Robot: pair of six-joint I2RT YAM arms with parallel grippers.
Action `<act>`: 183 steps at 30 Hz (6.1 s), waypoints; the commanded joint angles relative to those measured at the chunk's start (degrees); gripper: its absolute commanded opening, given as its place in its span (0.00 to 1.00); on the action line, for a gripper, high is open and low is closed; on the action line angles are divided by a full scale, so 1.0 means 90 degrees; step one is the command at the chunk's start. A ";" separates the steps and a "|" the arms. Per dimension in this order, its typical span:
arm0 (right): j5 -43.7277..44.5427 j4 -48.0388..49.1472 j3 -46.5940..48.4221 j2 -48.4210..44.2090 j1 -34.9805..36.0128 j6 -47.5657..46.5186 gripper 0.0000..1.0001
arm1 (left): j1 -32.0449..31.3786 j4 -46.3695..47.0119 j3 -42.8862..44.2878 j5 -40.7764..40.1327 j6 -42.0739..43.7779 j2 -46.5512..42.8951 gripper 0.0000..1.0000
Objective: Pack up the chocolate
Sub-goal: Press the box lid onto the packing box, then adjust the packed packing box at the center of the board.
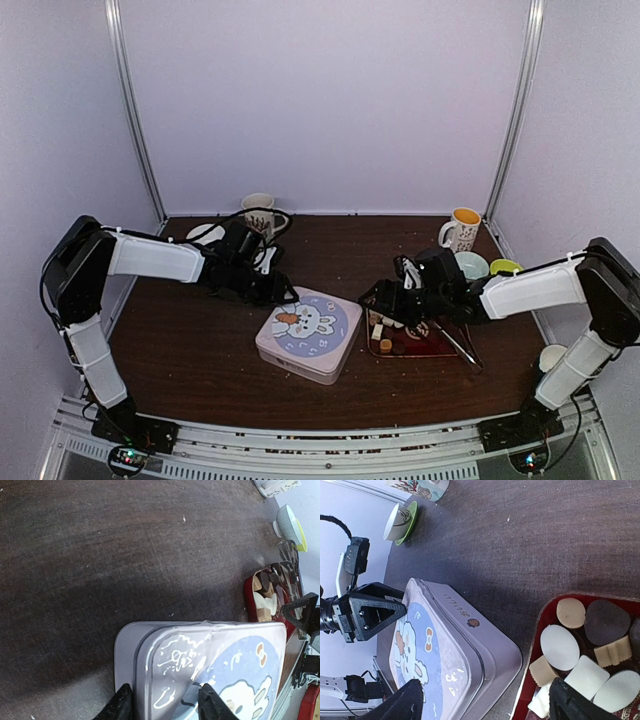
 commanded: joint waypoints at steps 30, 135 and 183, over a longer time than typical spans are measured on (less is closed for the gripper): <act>-0.1034 0.1729 -0.0204 0.1524 -0.0093 0.1214 0.35 | -0.0089 -0.0048 0.0084 0.0125 0.0098 0.0280 0.44; 0.0524 -0.0476 0.0783 0.1194 0.1757 0.0321 0.00 | -0.0853 0.0260 -0.2646 -0.0177 -0.1134 -0.1884 0.00; -0.0612 0.1581 0.0514 0.0754 0.0656 -0.0195 0.00 | 0.0814 0.2442 -0.3273 0.0271 -0.0721 -0.3534 0.00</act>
